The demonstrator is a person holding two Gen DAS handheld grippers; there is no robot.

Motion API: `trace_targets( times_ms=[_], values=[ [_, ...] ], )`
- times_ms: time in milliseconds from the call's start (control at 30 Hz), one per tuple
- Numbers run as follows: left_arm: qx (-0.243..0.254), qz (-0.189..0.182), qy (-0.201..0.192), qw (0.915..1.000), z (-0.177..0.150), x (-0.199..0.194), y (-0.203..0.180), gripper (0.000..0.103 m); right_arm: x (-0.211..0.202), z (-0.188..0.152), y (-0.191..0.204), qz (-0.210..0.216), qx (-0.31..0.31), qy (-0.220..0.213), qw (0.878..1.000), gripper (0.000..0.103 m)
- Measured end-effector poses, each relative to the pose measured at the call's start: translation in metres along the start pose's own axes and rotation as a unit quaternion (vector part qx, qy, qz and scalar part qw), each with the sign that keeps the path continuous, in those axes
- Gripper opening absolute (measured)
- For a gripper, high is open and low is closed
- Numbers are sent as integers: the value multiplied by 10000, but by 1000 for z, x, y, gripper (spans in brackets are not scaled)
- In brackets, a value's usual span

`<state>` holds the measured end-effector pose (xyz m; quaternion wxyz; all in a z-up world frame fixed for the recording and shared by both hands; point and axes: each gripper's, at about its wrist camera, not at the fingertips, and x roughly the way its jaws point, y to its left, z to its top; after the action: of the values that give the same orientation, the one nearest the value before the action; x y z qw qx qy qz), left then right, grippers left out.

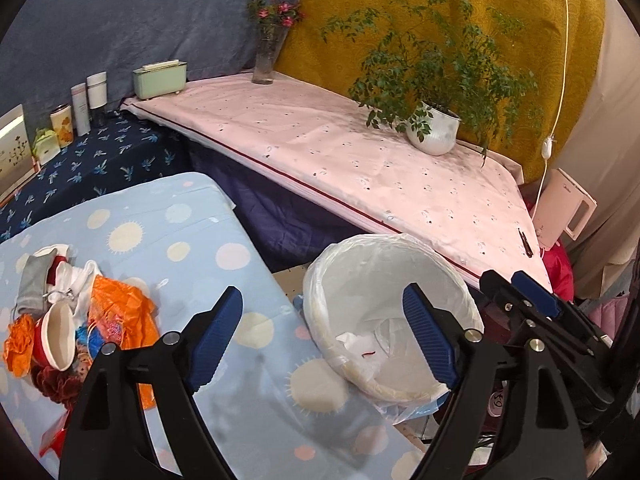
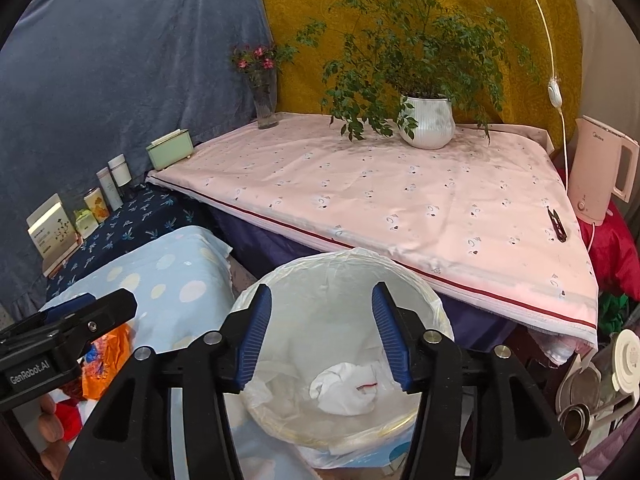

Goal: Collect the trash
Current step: 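Open the right gripper to drop the wipe into the bin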

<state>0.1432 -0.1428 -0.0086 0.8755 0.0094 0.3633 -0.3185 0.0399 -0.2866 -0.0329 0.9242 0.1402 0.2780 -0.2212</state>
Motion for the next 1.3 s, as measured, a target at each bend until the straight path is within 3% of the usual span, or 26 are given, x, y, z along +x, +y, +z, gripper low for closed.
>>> trace_targets(
  times_ms=[133, 200, 567, 1000, 1300],
  values=[
    [-54, 119, -79, 9999, -6, -14, 11, 81, -11, 0, 13, 104, -49, -44, 9999, 56],
    [-115, 201, -114, 9997, -9, -21, 18, 87, -16, -1, 22, 144, -106, -59, 9998, 59],
    [-590, 647, -183, 9960, -37, -63, 78, 88, -33, -14, 79, 584, -445, 15, 9973, 61],
    [-1050, 1467, -146, 9835, -86, -108, 171, 88, -40, -42, 153, 1049, -911, 249, 9900, 62],
    [-1117, 1758, 212, 9778, -127, -118, 220, 88, -30, -70, 202, 1265, -1199, 547, 9832, 62]
  ],
)
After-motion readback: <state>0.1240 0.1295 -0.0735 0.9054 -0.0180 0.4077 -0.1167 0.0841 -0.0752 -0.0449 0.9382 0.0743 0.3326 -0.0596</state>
